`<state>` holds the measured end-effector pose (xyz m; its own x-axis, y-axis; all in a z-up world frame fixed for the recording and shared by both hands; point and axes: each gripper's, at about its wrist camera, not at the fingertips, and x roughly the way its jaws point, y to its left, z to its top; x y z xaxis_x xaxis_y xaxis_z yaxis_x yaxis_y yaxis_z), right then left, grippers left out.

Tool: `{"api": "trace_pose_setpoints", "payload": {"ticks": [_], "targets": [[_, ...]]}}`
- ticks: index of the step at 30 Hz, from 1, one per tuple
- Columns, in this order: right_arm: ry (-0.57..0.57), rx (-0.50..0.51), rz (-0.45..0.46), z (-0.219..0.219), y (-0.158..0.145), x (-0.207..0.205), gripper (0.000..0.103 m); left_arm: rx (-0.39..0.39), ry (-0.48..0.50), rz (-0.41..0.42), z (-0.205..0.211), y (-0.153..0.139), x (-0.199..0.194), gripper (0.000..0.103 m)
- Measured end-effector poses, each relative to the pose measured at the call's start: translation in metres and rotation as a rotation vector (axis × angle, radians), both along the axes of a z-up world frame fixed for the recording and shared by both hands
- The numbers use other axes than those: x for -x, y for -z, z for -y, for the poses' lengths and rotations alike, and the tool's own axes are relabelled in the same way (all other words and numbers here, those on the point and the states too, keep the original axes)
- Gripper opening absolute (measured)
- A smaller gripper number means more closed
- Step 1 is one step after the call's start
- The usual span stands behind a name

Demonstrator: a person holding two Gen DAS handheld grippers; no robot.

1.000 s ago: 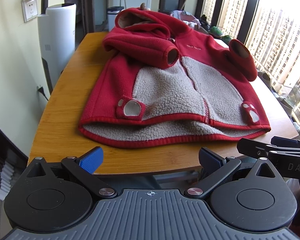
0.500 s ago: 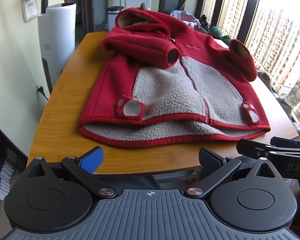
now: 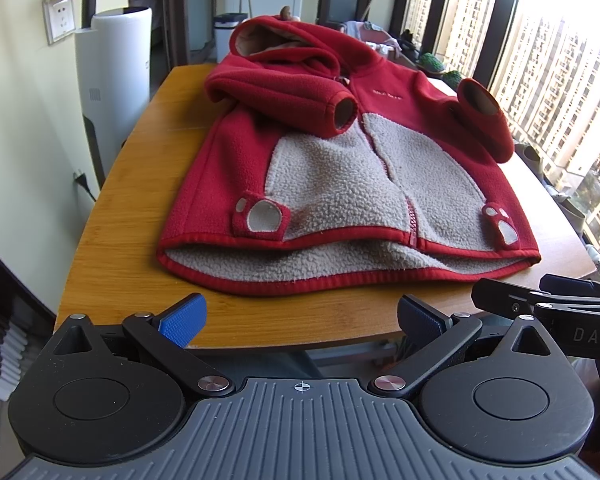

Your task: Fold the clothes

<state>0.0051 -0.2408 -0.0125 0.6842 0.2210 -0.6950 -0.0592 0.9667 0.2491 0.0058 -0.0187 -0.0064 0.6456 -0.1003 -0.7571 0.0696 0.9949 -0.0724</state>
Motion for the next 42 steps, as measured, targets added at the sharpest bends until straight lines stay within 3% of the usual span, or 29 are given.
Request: {"api": "trace_pose_setpoints", "payload": {"ticks": [42], "targets": [[0.005,-0.009,-0.015,0.0022,0.0029,-0.0033,0.103,-0.002,0.007,0.0,0.0018,-0.0013,-0.002,0.103]]}}
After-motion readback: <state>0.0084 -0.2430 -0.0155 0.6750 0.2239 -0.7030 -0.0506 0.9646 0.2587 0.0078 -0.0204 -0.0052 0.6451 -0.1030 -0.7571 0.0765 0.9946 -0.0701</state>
